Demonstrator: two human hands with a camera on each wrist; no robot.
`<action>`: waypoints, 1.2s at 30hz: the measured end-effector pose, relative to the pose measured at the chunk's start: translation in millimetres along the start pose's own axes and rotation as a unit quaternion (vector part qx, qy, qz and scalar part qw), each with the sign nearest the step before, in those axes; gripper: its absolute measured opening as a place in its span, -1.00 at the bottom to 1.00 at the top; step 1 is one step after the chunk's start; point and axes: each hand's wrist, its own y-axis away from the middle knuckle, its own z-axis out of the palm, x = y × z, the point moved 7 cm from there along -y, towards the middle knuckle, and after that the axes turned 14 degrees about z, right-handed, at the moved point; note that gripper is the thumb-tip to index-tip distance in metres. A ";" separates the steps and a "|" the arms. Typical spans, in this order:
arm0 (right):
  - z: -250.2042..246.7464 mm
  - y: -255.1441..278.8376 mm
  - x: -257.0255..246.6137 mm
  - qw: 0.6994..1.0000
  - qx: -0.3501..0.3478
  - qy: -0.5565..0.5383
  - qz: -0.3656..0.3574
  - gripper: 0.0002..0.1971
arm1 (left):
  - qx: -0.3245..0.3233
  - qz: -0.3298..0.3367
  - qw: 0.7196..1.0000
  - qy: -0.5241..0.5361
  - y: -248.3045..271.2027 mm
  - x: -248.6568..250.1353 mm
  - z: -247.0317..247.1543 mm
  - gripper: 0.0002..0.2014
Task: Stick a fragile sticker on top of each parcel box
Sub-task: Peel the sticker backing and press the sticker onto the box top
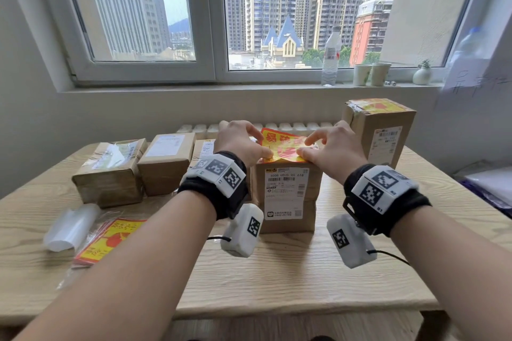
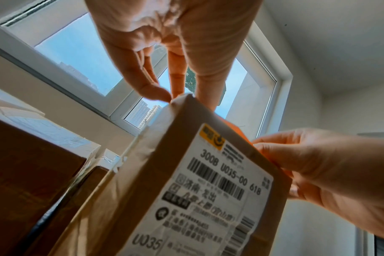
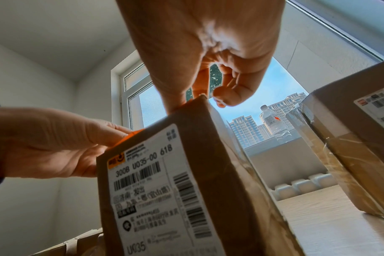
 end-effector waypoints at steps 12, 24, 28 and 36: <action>5.9 8.3 4.6 0.999 -0.033 -0.010 0.009 -0.66 | -0.101 -0.014 0.994 0.030 5.6 -9.0 18.7 -0.55; 40.8 5.1 -16.7 0.980 -0.158 0.100 -0.067 -0.51 | -0.252 0.116 0.953 -0.121 4.1 24.3 55.3 -0.50; 36.2 3.2 -4.1 0.979 -0.160 0.121 -0.028 -0.45 | -0.270 0.090 0.950 -0.128 5.4 12.9 50.4 -0.48; 34.7 12.3 -2.5 0.987 -0.152 0.052 -0.016 -0.36 | -0.179 -0.021 0.974 0.135 12.8 -7.9 38.5 -0.18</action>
